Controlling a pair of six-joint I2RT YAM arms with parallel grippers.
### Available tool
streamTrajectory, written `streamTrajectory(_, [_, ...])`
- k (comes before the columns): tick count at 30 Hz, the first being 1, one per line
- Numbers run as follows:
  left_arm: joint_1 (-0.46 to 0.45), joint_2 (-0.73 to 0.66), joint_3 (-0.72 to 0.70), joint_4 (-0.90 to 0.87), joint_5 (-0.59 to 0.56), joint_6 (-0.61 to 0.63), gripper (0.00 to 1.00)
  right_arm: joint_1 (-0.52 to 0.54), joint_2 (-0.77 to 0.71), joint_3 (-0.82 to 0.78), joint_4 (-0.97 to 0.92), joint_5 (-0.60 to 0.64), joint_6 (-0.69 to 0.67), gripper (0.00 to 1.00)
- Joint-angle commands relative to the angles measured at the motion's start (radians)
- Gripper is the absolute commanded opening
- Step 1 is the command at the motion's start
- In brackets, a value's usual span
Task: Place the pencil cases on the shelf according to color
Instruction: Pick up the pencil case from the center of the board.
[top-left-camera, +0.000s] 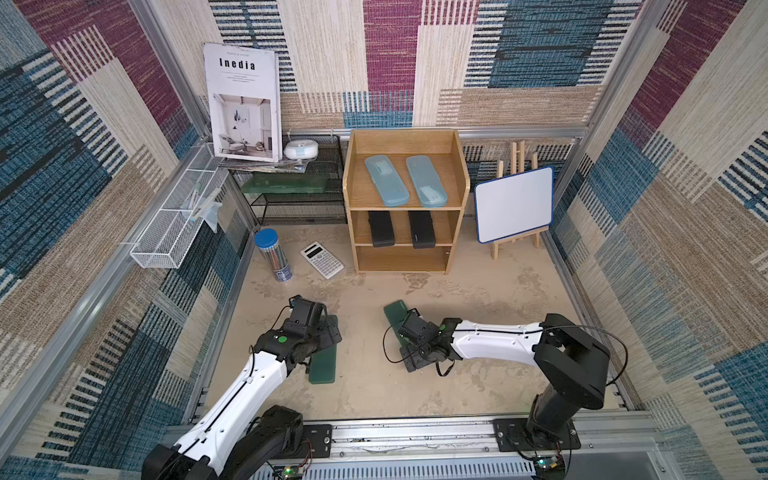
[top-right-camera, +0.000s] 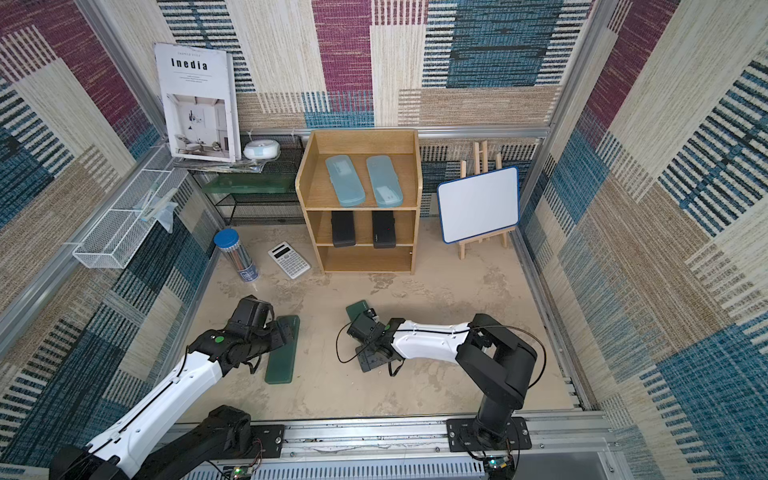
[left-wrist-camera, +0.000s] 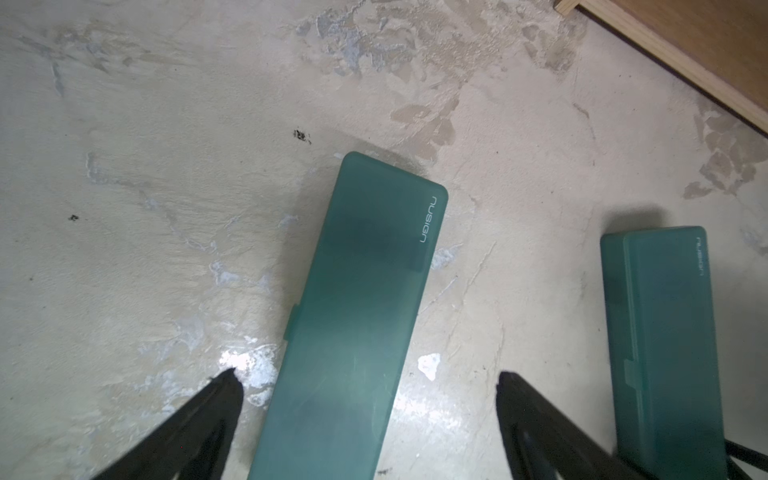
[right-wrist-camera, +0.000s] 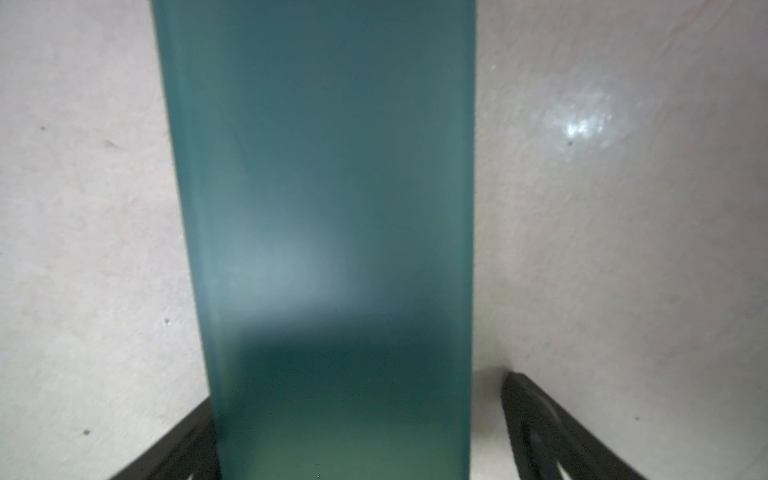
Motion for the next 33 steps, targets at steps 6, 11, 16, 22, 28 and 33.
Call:
streamTrajectory(6, [0.002, -0.012, 0.003, 0.008, 0.010, 0.003, 0.99, 0.016, 0.001, -0.046, 0.050, -0.028, 0.017, 0.90])
streamTrajectory(11, [0.002, -0.005, 0.003, 0.011, 0.014, 0.003, 0.99, 0.020, 0.000, -0.086, 0.106, 0.005, 0.013, 0.83])
streamTrajectory(16, [0.002, -0.007, 0.005, 0.012, 0.015, 0.000, 0.99, 0.021, -0.007, -0.097, 0.109, 0.034, 0.020, 0.71])
streamTrajectory(22, [0.003, -0.003, 0.009, 0.023, 0.020, 0.001, 0.99, 0.021, -0.171, -0.145, 0.124, 0.127, 0.082, 0.65])
streamTrajectory(28, [0.003, 0.018, 0.012, 0.054, 0.041, -0.005, 0.99, -0.029, -0.261, -0.164, 0.208, 0.168, 0.071, 0.65])
streamTrajectory(33, [0.001, 0.064, 0.042, 0.060, 0.057, 0.006, 0.99, -0.157, -0.160, -0.083, 0.282, 0.113, -0.005, 0.63])
